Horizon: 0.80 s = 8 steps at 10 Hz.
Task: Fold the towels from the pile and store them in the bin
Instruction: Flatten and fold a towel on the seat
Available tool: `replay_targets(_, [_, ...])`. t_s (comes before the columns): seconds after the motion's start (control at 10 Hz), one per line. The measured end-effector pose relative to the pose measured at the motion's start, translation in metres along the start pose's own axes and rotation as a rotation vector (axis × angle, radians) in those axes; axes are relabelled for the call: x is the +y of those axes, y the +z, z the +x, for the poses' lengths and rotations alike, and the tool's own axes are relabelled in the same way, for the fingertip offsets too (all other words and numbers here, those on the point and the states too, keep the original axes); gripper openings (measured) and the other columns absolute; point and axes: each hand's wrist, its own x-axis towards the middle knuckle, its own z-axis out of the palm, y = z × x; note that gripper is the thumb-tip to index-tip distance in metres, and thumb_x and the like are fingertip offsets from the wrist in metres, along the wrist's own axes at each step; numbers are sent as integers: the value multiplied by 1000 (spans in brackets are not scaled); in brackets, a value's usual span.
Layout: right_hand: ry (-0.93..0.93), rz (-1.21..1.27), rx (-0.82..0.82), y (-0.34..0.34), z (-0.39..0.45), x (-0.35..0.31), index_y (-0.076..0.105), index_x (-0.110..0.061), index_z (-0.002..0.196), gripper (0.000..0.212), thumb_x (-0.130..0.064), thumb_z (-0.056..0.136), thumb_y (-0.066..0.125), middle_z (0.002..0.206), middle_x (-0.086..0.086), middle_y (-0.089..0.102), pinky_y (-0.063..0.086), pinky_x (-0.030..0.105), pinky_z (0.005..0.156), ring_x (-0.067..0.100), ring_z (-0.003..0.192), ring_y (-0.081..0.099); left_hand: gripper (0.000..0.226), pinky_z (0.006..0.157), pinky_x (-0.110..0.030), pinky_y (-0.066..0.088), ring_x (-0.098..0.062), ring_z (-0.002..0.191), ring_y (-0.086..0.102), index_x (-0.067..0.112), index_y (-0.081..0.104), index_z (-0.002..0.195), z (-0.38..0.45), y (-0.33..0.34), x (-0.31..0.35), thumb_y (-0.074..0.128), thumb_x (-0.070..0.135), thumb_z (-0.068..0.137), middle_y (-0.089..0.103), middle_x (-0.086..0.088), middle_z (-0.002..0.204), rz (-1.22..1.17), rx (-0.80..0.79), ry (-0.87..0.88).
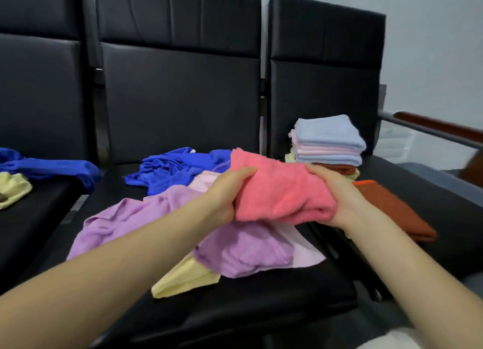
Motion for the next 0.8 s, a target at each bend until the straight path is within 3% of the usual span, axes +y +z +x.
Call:
replay_targets(0.1, [-51,-33,126,-39,-12,-3,62,-6,85,18,-19,96,54,62,8,70,58,31,49,20,51,68,19,44,-21,50,-13,56,63,11,58,116,18,49,-15,50,18,99,64,-7,78,-28,-84,-30])
replay_targets(0.2, [-52,-37,208,-74,-12,-14,62,-4,97,19,-17,84,64,73,10,70,59,31,51,21,56,69,27,39,-18,47,-14,59,62,8,54,126,28,82,-22,48,14,101,62,-6,80,-53,-115,-8])
replay_targets(0.3, [-122,-57,265,-105,-23,-36,58,4,88,16,-4,95,46,56,12,67,52,24,41,19,47,66,33,68,-30,56,-21,89,65,18,50,134,46,125,-35,46,14,101,66,-9,108,-64,-202,55])
replay_targets(0.4, [-248,-248,442,-133,-15,-51,59,9,106,16,7,93,49,65,15,69,54,29,45,24,53,68,34,89,-36,52,-20,103,61,21,47,134,57,156,-45,46,13,100,61,-4,119,83,-231,208])
replay_targets(0.5, [-285,-701,743,-172,7,-48,55,-11,132,47,-9,86,66,119,6,62,49,41,94,27,109,60,57,107,-34,40,-24,125,50,16,32,147,70,179,-71,48,6,93,51,-6,137,442,-266,303])
replay_targets(0.6, [-179,-980,847,-207,10,-19,57,-8,132,48,-22,87,69,130,12,61,41,34,94,29,119,56,65,104,-34,42,-31,124,52,15,24,151,75,181,-97,50,13,92,49,-13,141,723,-284,237])
replay_targets(0.7, [-197,-1022,856,-220,6,-7,64,-11,120,38,-33,89,67,119,8,66,40,32,82,27,109,60,49,75,-30,51,-27,98,62,18,37,142,74,171,-102,50,20,95,61,-6,119,679,-301,205])
replay_targets(0.8, [-281,-1123,938,-214,3,-9,63,-13,121,37,-31,88,65,117,9,63,44,36,87,28,110,56,39,45,-20,39,-12,57,48,17,46,132,74,153,-100,51,22,94,55,-2,78,649,-325,115])
